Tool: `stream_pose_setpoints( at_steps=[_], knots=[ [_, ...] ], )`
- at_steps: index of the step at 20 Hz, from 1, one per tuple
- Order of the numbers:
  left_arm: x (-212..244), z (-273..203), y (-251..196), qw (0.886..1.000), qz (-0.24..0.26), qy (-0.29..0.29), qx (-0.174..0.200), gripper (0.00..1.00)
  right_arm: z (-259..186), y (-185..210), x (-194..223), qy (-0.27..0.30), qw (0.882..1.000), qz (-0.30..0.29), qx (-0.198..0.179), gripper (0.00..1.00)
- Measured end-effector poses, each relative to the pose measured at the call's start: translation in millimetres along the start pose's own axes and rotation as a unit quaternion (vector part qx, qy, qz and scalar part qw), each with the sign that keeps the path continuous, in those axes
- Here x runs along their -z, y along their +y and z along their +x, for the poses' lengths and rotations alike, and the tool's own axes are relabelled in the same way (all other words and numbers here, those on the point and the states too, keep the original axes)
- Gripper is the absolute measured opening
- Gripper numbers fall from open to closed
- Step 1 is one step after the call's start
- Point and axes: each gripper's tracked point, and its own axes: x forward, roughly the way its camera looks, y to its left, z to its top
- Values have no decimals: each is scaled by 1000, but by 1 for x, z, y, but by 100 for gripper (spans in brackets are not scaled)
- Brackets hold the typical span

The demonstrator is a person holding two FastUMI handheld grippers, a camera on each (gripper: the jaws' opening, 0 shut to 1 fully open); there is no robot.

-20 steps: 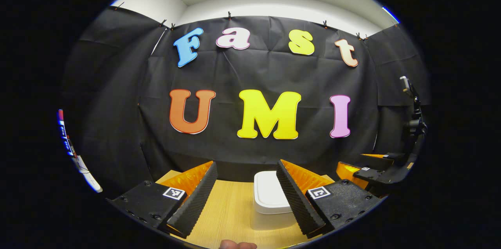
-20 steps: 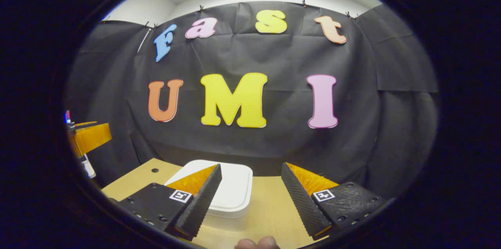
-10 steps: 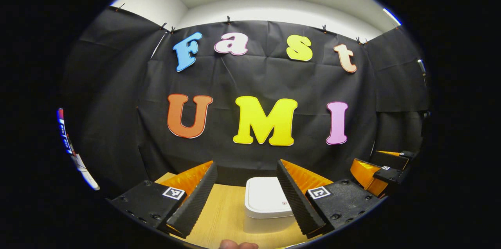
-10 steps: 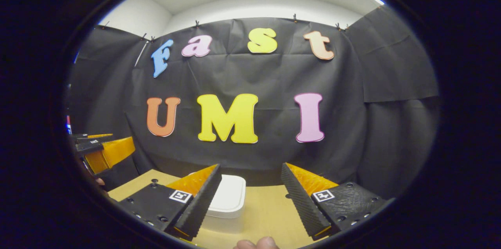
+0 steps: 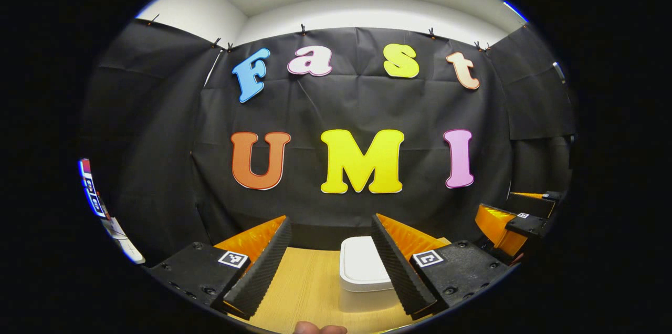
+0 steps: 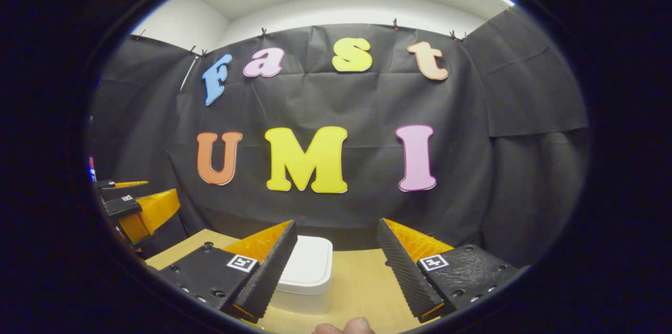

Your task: Press the lid of the desktop garbage bin to open it, pick up the crumpled paper on the desktop and throw it into the bin, then pick up the pop can on the desktop and drop it into the bin, and finally close the garbage bin lid.

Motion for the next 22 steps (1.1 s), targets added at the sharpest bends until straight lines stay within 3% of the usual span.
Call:
stream_pose_setpoints(
  at_steps=[22],
  knots=[
    [0,7,-15,1000,-3,3,-2,98,4,1,-1,3,1000,-6,-20,96]
  ],
)
